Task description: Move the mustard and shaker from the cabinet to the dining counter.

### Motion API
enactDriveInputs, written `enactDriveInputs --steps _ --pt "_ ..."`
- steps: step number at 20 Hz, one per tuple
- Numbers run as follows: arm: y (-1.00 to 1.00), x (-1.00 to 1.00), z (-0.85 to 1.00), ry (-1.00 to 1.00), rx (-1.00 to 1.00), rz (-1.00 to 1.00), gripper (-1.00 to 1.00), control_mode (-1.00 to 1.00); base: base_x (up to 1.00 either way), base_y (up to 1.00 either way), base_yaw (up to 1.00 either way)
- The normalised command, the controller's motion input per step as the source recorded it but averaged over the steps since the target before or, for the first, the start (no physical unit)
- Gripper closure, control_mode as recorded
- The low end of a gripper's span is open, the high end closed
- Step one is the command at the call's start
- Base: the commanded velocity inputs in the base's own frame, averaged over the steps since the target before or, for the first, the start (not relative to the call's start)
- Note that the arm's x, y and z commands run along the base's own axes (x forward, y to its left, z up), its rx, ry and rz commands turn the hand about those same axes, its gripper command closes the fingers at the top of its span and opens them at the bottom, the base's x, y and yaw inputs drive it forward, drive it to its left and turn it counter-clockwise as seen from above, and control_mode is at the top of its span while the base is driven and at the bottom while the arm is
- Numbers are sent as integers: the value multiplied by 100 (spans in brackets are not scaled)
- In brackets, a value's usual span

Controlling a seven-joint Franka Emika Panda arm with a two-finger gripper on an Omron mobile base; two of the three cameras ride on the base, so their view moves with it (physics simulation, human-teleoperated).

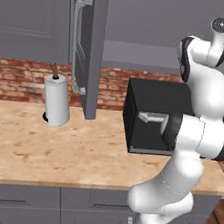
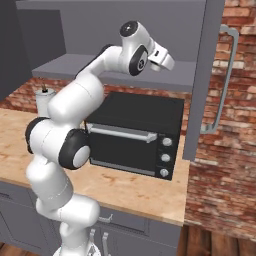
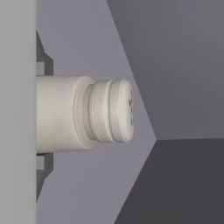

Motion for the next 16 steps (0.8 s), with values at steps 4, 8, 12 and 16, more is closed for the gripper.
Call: enactDriveInputs --steps 4,8,12,16 --pt "17 -65 -2 -12 5 0 100 -100 0 0 0" --pt "26 -65 0 -4 3 0 100 -100 0 0 0" --pt "35 -72 2 -1 0 2 100 -100 0 0 0" --pt "25 -68 22 4 0 5 100 -100 0 0 0"
